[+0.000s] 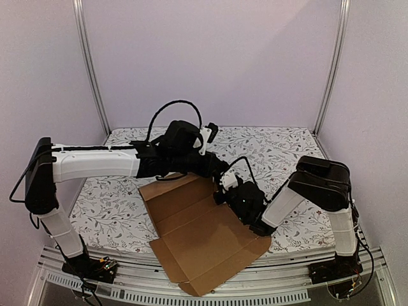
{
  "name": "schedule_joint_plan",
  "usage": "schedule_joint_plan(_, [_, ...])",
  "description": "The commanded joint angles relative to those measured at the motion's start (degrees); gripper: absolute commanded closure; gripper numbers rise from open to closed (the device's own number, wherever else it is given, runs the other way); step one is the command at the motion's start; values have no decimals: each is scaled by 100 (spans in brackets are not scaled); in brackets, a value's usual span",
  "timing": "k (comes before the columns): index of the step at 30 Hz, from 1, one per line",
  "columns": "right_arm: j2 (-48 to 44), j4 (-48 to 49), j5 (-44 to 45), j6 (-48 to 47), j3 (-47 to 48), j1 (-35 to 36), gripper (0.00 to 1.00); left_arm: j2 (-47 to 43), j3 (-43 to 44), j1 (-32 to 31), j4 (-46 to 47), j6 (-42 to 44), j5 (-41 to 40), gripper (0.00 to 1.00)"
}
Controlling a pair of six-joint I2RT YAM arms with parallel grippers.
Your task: Fold the paper box
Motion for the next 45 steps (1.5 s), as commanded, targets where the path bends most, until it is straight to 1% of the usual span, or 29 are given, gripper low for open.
schedule_joint_plan(1, [-208,331,-63,-233,10,-30,100,-83,-218,-113,-529,-32,142,90])
schedule_joint_plan(6, [-218,334,-94,-200,-39,-32,100,-217,-241,-113,-600,-41,113,88])
schedule_joint_plan(13, [-245,334,-141,-121,-170,-32,100,-394,-18,-98,-839,90,-159,66])
schedule_joint_plan(17, [-249,334,-170,-84,-250,-14,100,-343,224,-69,-938,185,-269,59])
schedule_joint_plan(20, [-244,335,-188,-74,-295,12,100,-247,360,9,-902,213,-163,58])
schedule_joint_plan(22, [-241,337,-213,-49,-323,17,100,-161,450,66,-888,216,-78,60])
schedule_joint_plan(26, [-241,341,-224,3,-353,37,100,-31,629,141,-835,225,18,68])
schedule_joint_plan(27, [-236,343,-238,18,-353,37,100,12,676,153,-829,240,12,72])
schedule_joint_plan(29, [-232,337,-257,39,-353,47,100,112,774,188,-826,243,126,83])
schedule_joint_plan(33, [-219,341,-267,57,-353,49,100,288,778,229,-643,130,472,98])
schedule_joint_plan(34, [-222,343,-274,64,-360,52,100,341,743,229,-572,98,567,100])
schedule_joint_plan(38, [-207,336,-260,82,-377,57,100,486,523,229,-398,-21,755,100])
schedule_joint_plan(42, [-214,343,-261,102,-411,54,100,416,49,229,-245,-118,685,100])
schedule_joint_plan(45, [-215,343,-244,110,-415,60,100,381,-150,229,-242,-126,613,100])
